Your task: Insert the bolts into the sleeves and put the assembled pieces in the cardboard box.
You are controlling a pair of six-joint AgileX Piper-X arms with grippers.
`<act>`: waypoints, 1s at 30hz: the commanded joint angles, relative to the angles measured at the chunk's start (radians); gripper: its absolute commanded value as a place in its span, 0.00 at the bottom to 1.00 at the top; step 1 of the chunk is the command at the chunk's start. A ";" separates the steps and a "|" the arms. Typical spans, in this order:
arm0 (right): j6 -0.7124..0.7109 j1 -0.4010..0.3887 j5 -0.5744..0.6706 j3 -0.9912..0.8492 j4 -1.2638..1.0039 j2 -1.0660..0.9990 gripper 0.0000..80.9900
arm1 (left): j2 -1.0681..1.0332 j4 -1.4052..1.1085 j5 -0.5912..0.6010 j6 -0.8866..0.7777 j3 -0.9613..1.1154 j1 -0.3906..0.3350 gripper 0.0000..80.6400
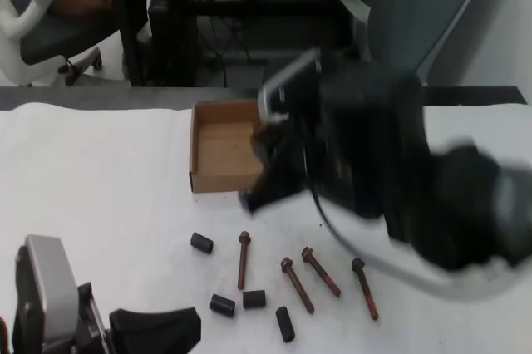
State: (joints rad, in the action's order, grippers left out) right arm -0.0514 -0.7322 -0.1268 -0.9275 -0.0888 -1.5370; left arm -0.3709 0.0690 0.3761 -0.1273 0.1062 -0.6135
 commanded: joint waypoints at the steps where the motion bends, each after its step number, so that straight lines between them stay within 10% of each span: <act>1: -0.009 0.086 0.092 -0.167 0.100 -0.114 0.01 | 0.009 0.001 0.004 0.005 0.005 -0.006 0.02; 12: -0.047 0.157 0.216 -0.693 0.336 -0.602 0.01 | 0.009 0.001 0.010 0.005 -0.007 -0.006 0.02; 14: -0.047 0.158 0.252 -0.750 0.392 -0.646 0.15 | 0.009 0.005 0.010 0.005 -0.006 -0.006 0.02; 18: -0.019 0.155 0.250 -0.767 0.423 -0.631 0.86 | 0.009 0.005 0.010 0.005 -0.006 -0.006 0.02; 30: -0.099 0.135 0.221 -0.636 0.677 -0.312 0.70 | 0.009 0.008 0.010 0.035 -0.006 -0.006 0.02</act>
State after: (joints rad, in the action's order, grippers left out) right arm -0.1335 -0.5882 0.0900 -1.6160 0.5522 -1.9181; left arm -0.3709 0.0764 0.3819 -0.1035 0.1003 -0.6154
